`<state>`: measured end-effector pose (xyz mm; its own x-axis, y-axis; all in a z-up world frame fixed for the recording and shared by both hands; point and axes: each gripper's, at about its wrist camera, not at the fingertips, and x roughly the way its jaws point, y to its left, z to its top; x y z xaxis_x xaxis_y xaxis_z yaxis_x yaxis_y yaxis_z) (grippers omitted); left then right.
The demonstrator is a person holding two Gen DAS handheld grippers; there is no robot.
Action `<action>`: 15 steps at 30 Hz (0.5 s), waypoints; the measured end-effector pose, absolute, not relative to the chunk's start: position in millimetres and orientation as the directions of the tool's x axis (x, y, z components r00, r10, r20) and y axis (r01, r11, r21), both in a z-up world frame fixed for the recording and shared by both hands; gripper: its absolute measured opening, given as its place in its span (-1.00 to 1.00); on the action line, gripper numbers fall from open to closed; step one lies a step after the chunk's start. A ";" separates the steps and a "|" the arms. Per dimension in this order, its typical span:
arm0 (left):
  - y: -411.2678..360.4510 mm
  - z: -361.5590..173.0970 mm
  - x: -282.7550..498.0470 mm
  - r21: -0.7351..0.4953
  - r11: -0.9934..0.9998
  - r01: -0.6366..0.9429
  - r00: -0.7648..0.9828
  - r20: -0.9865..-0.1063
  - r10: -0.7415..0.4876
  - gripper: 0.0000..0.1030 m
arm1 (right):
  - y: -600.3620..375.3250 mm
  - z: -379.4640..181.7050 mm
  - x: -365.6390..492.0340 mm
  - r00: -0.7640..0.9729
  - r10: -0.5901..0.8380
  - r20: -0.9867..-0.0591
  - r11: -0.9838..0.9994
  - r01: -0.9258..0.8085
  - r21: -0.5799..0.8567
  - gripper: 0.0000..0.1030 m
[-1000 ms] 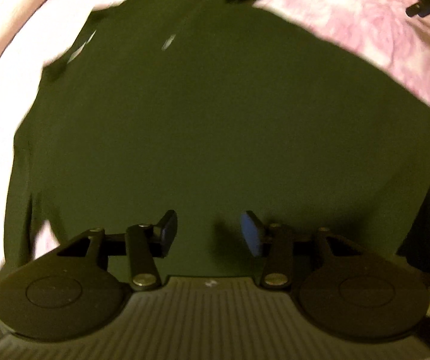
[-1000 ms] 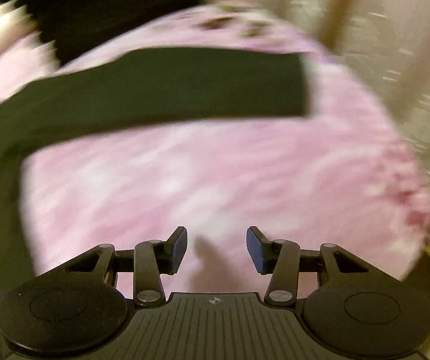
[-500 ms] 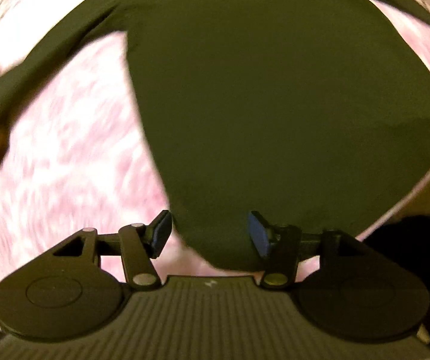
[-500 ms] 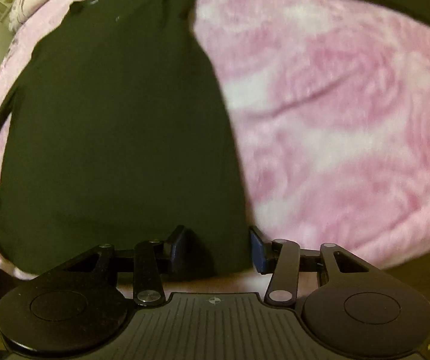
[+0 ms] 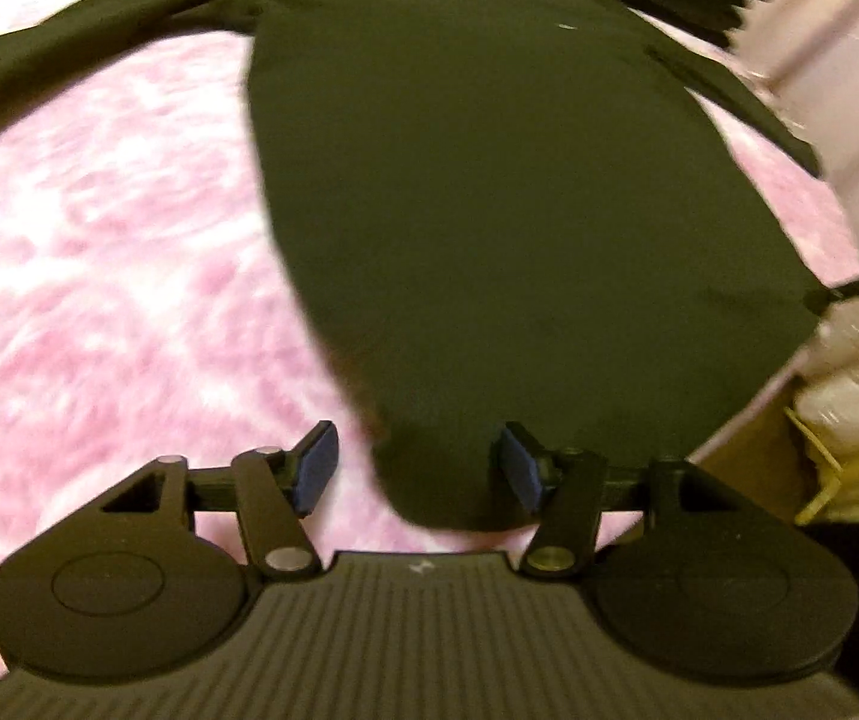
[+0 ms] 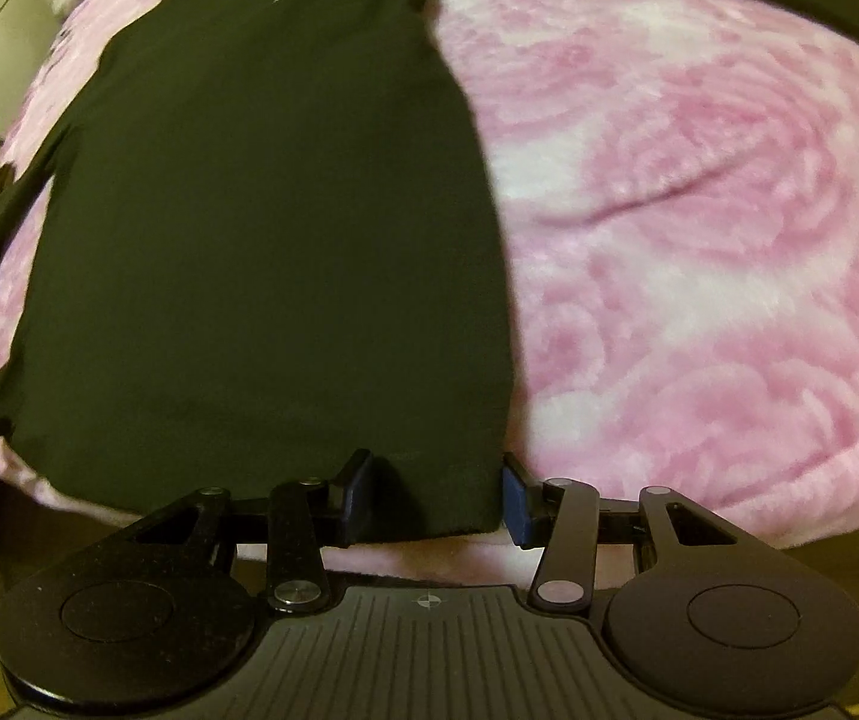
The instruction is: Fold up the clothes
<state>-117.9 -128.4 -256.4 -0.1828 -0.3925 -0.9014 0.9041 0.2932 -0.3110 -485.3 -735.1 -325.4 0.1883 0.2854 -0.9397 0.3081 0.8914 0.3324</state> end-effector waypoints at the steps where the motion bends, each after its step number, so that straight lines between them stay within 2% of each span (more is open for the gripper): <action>1: -130.2 -259.5 -119.4 -0.337 0.268 0.903 -0.223 -0.898 -0.379 -0.23 | -736.7 -327.1 -484.5 0.186 0.295 -0.937 0.889 0.306 0.340 -0.08; 2: -131.0 -264.2 -115.8 -0.372 0.248 0.895 -0.273 -0.894 -0.356 -0.46 | -739.0 -328.9 -484.0 0.183 0.305 -0.935 0.885 0.309 0.349 -0.08; 4: -134.7 -262.1 -111.4 -0.404 0.223 0.887 -0.327 -0.891 -0.315 -0.68 | -743.2 -331.7 -482.4 0.179 0.317 -0.931 0.876 0.320 0.360 -0.09; 5: -135.1 -260.6 -109.6 -0.408 0.224 0.885 -0.337 -0.894 -0.295 -0.75 | -743.1 -332.2 -481.0 0.171 0.316 -0.933 0.878 0.321 0.356 -0.24; 6: -133.9 -257.3 -109.2 -0.405 0.228 0.885 -0.339 -0.899 -0.278 -0.79 | -743.1 -332.5 -479.4 0.160 0.307 -0.938 0.882 0.322 0.344 -0.73; 8: -130.9 -248.0 -109.2 -0.382 0.249 0.890 -0.324 -0.914 -0.242 -0.89 | -744.1 -329.0 -477.5 0.153 0.299 -0.942 0.880 0.336 0.334 -0.91; 12: -128.3 -224.6 -112.0 -0.326 0.310 0.893 -0.280 -0.942 -0.186 -0.97 | -737.3 -296.4 -476.1 0.139 0.265 -0.954 0.908 0.297 0.295 -0.94; 15: -130.9 -233.0 -119.9 -0.307 0.327 0.894 -0.265 -0.949 -0.169 -0.97 | -733.1 -295.2 -474.6 0.129 0.226 -0.966 0.931 0.262 0.253 -0.94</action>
<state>-119.9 -130.9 -233.0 -0.2648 -0.1687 -0.9494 0.8937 0.3269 -0.3073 -474.6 -733.1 -295.2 0.1288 0.2263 -0.9655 0.2623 0.9312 0.2532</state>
